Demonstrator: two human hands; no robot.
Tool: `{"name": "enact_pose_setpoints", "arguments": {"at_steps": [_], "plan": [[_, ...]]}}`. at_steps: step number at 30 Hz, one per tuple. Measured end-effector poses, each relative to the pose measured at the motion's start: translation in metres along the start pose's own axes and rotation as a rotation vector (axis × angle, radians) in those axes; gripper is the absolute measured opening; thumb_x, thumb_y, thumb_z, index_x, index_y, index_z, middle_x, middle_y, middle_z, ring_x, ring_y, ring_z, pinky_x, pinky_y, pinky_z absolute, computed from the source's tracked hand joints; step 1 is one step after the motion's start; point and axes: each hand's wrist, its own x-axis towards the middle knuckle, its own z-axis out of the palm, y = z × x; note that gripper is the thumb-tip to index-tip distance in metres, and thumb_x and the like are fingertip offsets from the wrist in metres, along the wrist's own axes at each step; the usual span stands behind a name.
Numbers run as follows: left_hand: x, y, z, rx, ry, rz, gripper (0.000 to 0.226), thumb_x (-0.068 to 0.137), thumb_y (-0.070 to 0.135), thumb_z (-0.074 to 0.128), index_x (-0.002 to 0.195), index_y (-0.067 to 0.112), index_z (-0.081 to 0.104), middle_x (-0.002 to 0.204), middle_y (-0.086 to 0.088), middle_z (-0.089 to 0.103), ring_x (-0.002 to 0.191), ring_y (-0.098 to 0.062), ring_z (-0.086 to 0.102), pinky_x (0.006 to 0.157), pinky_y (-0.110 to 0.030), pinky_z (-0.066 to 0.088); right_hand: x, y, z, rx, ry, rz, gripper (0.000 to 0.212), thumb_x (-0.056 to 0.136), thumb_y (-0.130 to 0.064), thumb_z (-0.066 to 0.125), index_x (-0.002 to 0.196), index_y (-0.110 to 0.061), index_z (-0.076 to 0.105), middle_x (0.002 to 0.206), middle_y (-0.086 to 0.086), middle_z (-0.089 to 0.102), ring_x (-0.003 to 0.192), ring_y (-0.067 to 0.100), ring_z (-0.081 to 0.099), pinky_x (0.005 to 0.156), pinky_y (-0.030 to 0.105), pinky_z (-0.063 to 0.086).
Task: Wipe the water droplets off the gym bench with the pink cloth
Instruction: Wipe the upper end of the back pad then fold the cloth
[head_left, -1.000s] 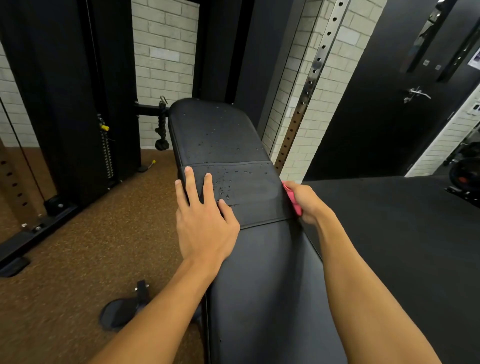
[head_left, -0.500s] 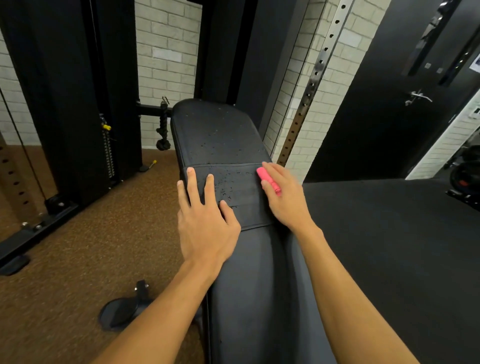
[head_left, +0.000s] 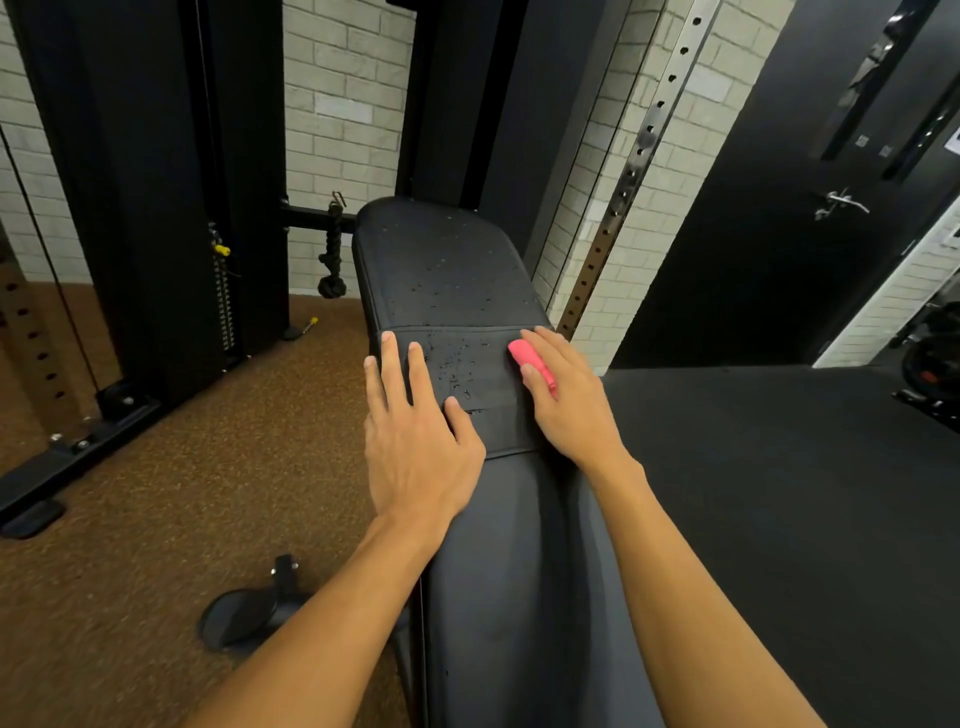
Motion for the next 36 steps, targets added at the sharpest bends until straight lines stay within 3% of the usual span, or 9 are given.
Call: {"name": "enact_pose_setpoints", "arguments": {"at_steps": [3,5,10,15,21,26,28,33,36], "plan": [[0.001,0.000,0.000,-0.002,-0.002,0.003,0.071,0.106,0.033,0.046,0.169,0.015,0.018,0.180,-0.002,0.000,0.165,-0.031,0.004,0.126,-0.051,0.032,0.018,-0.006,0.010,0.001,0.061,0.148,0.050,0.116,-0.033,0.042,0.163,-0.019,0.042,0.170,0.005,0.039,0.161,0.025,0.028,0.132,0.046,0.025],[0.000,-0.001,0.001,-0.006,0.004,0.007,0.071,0.106,0.033,0.046,0.169,0.015,0.019,0.179,-0.003,0.001,0.165,-0.031,0.005,0.127,-0.051,0.030,0.026,-0.020,0.018,-0.015,0.077,0.140,0.049,0.116,-0.031,0.041,0.163,-0.018,0.042,0.171,0.008,0.037,0.161,0.030,0.025,0.132,0.049,0.023],[0.000,-0.003,0.002,-0.022,0.006,0.009,0.069,0.107,0.032,0.044,0.170,0.016,0.019,0.180,-0.001,0.000,0.165,-0.030,0.004,0.127,-0.051,0.030,0.001,-0.022,0.006,0.001,-0.038,-0.063,0.048,0.116,-0.035,0.045,0.162,-0.025,0.045,0.171,-0.002,0.038,0.162,0.021,0.023,0.130,0.032,0.016],[0.002,-0.004,0.002,-0.049,0.016,0.015,0.068,0.107,0.030,0.044,0.169,0.015,0.021,0.179,-0.001,0.001,0.165,-0.029,0.003,0.128,-0.051,0.028,0.021,-0.028,0.015,-0.012,0.045,0.125,0.050,0.116,-0.032,0.042,0.164,-0.018,0.043,0.172,0.007,0.035,0.163,0.029,0.023,0.133,0.048,0.021],[0.000,-0.004,0.002,-0.065,0.020,0.011,0.066,0.107,0.029,0.043,0.169,0.016,0.022,0.179,0.001,0.001,0.166,-0.028,0.003,0.128,-0.052,0.027,0.003,-0.046,0.017,0.000,-0.059,-0.086,0.047,0.116,-0.034,0.043,0.163,-0.026,0.045,0.171,-0.003,0.038,0.163,0.022,0.022,0.128,0.035,0.019],[0.000,-0.004,0.002,-0.067,0.016,0.007,0.066,0.107,0.029,0.042,0.169,0.016,0.022,0.180,0.001,0.000,0.166,-0.028,0.002,0.128,-0.052,0.027,0.013,-0.037,0.017,-0.006,0.037,0.103,0.048,0.116,-0.031,0.042,0.163,-0.020,0.044,0.173,0.005,0.035,0.163,0.029,0.021,0.133,0.043,0.019],[0.001,-0.004,0.002,-0.071,0.018,0.007,0.066,0.108,0.029,0.043,0.169,0.016,0.022,0.180,0.001,0.000,0.166,-0.027,0.002,0.129,-0.051,0.027,0.021,-0.050,0.024,-0.009,0.045,0.099,0.049,0.116,-0.030,0.042,0.163,-0.018,0.043,0.172,0.007,0.035,0.163,0.032,0.019,0.133,0.046,0.020],[0.000,-0.005,0.002,-0.091,0.022,0.003,0.066,0.108,0.028,0.043,0.169,0.017,0.022,0.179,0.003,0.001,0.166,-0.025,0.002,0.129,-0.052,0.028,0.000,-0.053,0.020,0.005,-0.063,-0.112,0.048,0.115,-0.033,0.046,0.163,-0.026,0.044,0.172,-0.003,0.036,0.164,0.022,0.020,0.127,0.028,0.015],[0.000,-0.004,0.002,-0.088,0.025,-0.001,0.066,0.108,0.029,0.043,0.169,0.017,0.022,0.179,0.004,0.000,0.166,-0.025,0.002,0.129,-0.051,0.028,-0.004,-0.038,0.014,0.004,-0.018,-0.033,0.048,0.115,-0.037,0.045,0.162,-0.027,0.045,0.172,-0.003,0.035,0.163,0.021,0.022,0.128,0.030,0.017]]}}
